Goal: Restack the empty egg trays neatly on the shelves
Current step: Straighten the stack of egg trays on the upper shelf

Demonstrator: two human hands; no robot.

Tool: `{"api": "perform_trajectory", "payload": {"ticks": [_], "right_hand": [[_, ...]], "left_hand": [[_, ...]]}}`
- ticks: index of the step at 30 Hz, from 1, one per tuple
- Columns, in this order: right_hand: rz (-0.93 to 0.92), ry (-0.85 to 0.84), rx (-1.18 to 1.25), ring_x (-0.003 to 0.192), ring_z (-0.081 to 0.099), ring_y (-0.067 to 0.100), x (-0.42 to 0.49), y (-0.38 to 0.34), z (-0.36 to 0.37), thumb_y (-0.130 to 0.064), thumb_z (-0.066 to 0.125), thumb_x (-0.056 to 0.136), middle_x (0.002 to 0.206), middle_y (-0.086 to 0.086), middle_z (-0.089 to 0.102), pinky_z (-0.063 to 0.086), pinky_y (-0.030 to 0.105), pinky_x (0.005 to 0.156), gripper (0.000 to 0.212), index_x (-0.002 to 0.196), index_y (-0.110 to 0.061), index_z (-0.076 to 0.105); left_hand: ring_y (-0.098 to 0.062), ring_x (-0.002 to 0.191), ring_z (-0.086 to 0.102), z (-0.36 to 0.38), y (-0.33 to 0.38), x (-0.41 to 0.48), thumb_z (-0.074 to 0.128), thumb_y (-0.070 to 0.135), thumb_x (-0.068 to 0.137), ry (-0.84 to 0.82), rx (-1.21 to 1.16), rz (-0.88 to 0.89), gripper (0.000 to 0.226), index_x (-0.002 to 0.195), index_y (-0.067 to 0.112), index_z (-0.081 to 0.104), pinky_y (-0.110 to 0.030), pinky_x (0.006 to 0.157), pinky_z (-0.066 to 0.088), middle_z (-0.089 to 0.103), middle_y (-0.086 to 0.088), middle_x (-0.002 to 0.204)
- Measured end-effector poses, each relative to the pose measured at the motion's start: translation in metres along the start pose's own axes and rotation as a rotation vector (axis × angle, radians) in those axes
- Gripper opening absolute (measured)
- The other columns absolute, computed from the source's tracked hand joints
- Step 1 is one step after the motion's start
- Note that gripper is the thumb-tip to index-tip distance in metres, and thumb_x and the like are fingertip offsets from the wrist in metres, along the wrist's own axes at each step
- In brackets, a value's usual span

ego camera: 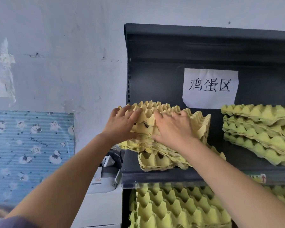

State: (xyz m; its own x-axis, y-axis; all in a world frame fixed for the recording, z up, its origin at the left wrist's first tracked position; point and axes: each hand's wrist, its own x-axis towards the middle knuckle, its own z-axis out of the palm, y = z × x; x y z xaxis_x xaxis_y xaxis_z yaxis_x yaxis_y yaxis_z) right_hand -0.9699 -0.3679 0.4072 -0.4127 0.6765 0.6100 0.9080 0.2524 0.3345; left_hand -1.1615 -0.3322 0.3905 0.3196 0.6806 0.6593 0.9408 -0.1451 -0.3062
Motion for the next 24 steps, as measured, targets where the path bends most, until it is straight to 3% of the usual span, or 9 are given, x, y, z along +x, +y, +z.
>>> {"api": "perform_trajectory", "payload": {"ticks": [3,5,8,10,13,16,20,22,24], "right_hand": [[0.002,0.002,-0.026,0.128,0.045,0.028,-0.003,-0.003,0.001,-0.059,0.050,0.086,0.139,0.003,0.049,0.029,0.048,0.101,0.081,0.147,-0.015,0.021],[-0.002,0.006,-0.024,0.128,0.045,0.029,-0.003,-0.005,0.004,-0.058,0.052,0.085,0.139,0.003,0.049,0.033,0.046,0.099,0.081,0.147,-0.015,0.022],[-0.029,0.044,-0.008,0.127,0.046,0.030,-0.006,-0.007,0.008,-0.055,0.053,0.086,0.137,0.003,0.051,0.038,0.042,0.096,0.078,0.146,-0.014,0.024],[-0.047,0.074,-0.023,0.128,0.045,0.029,-0.008,-0.007,0.009,-0.056,0.051,0.087,0.139,0.004,0.050,0.035,0.043,0.099,0.079,0.147,-0.013,0.022],[-0.069,0.090,-0.093,0.134,0.038,0.029,-0.013,-0.005,0.011,-0.061,0.044,0.089,0.144,0.006,0.044,0.020,0.050,0.110,0.086,0.150,-0.009,0.012],[-0.053,0.049,-0.158,0.142,0.024,0.031,-0.023,-0.006,0.012,-0.074,0.042,0.082,0.151,0.009,0.032,0.002,0.060,0.112,0.105,0.151,-0.010,-0.004],[-0.034,-0.020,-0.263,0.144,-0.011,0.043,-0.037,-0.011,0.024,-0.072,0.057,0.074,0.158,0.017,-0.012,-0.014,0.073,0.102,0.124,0.145,-0.017,-0.028],[0.004,-0.019,-0.286,0.140,-0.020,0.047,-0.043,-0.012,0.030,-0.062,0.062,0.078,0.151,0.019,-0.031,-0.016,0.074,0.100,0.125,0.140,-0.020,-0.037],[0.069,0.007,-0.257,0.141,-0.018,0.046,-0.047,-0.008,0.031,-0.060,0.062,0.080,0.150,0.020,-0.033,-0.014,0.073,0.102,0.125,0.137,-0.020,-0.042]], "left_hand": [[-0.025,0.133,0.035,0.003,0.000,-0.001,0.072,0.059,0.067,0.108,0.033,0.023,0.097,0.145,0.017,0.030,-0.047,0.102,0.029,0.053,0.000,0.134],[-0.027,0.117,0.054,0.006,-0.002,-0.005,0.081,0.059,0.052,0.176,0.027,0.046,0.096,0.132,0.015,0.050,-0.046,0.088,0.043,0.067,0.000,0.114],[-0.025,0.099,0.064,0.014,-0.001,-0.010,0.086,0.057,0.039,0.313,0.040,0.006,0.090,0.116,0.016,0.062,-0.043,0.075,0.049,0.071,0.001,0.096],[-0.024,0.108,0.060,0.013,0.004,-0.014,0.085,0.055,0.047,0.290,0.004,-0.026,0.088,0.123,0.019,0.059,-0.045,0.080,0.045,0.069,0.000,0.105],[-0.019,0.139,0.025,0.011,0.008,-0.013,0.068,0.054,0.074,0.141,-0.102,-0.071,0.088,0.146,0.029,0.024,-0.045,0.102,0.027,0.047,0.007,0.140],[-0.015,0.144,0.003,0.012,0.008,-0.013,0.060,0.057,0.079,0.056,-0.278,-0.081,0.091,0.149,0.032,0.007,-0.043,0.111,0.013,0.027,0.009,0.152],[-0.019,0.143,0.008,0.024,0.015,-0.022,0.041,0.071,0.077,0.210,-0.654,-0.267,0.082,0.147,0.032,0.021,-0.049,0.110,0.015,0.016,0.005,0.154],[-0.025,0.140,0.016,0.030,0.017,-0.020,0.047,0.058,0.087,0.269,-0.835,-0.527,0.070,0.147,0.032,0.021,-0.051,0.110,0.021,0.013,-0.003,0.154],[-0.031,0.137,0.024,0.033,0.017,-0.015,0.049,0.047,0.092,0.256,-1.087,-0.772,0.064,0.147,0.029,0.021,-0.051,0.110,0.025,0.015,-0.006,0.152]]}}
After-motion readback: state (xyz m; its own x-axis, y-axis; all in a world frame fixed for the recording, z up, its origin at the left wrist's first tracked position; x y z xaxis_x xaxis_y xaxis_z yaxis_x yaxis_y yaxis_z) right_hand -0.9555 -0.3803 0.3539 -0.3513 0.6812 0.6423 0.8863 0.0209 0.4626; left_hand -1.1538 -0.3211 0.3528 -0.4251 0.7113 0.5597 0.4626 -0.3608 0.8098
